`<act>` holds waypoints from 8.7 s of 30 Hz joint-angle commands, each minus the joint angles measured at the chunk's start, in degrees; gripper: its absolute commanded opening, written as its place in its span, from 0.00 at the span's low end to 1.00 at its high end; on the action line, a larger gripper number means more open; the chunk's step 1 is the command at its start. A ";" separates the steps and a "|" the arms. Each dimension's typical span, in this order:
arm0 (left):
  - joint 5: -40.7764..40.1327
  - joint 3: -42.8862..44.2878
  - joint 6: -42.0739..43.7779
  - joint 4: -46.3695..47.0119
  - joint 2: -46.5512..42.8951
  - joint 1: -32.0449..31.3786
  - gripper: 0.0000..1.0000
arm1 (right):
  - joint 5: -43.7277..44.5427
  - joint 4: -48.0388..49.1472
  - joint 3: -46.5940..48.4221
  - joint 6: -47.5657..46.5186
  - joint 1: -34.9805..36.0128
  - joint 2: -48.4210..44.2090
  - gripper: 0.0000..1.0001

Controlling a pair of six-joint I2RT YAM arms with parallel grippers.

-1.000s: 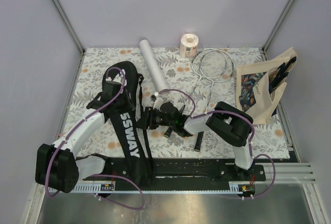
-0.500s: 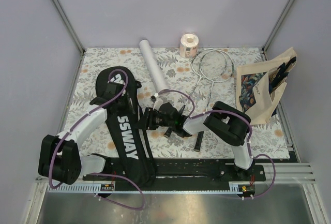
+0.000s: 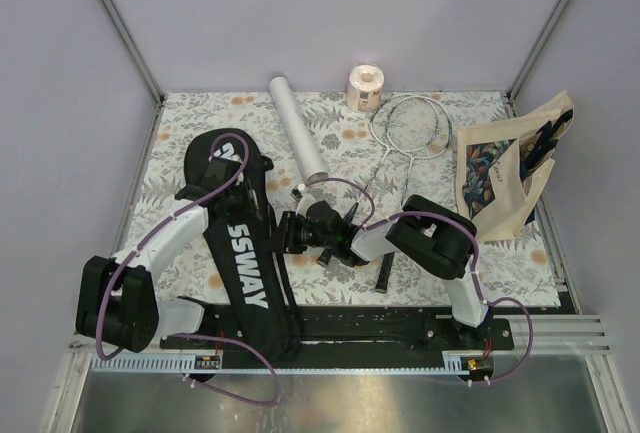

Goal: Pack up the badminton gear
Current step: Open the racket bag at the center of the board, then pick up the racket from the center of the board, then place the racket in the racket bag.

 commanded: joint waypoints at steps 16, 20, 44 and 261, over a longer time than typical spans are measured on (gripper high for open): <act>5.48 1.09 -0.17 6.64 7.86 0.13 0.36 | -0.62 4.82 0.87 0.59 0.12 -0.75 0.34; 4.16 0.56 -0.35 6.46 7.25 0.04 0.23 | -0.36 4.73 0.69 0.23 0.21 -1.10 0.34; 8.10 3.90 4.40 0.39 -0.22 0.12 0.00 | 2.37 6.93 -6.96 1.46 -3.48 -8.14 0.51; 7.67 14.54 3.52 1.18 5.14 5.66 0.00 | 49.74 -80.69 -1.69 -23.23 18.05 -43.47 0.00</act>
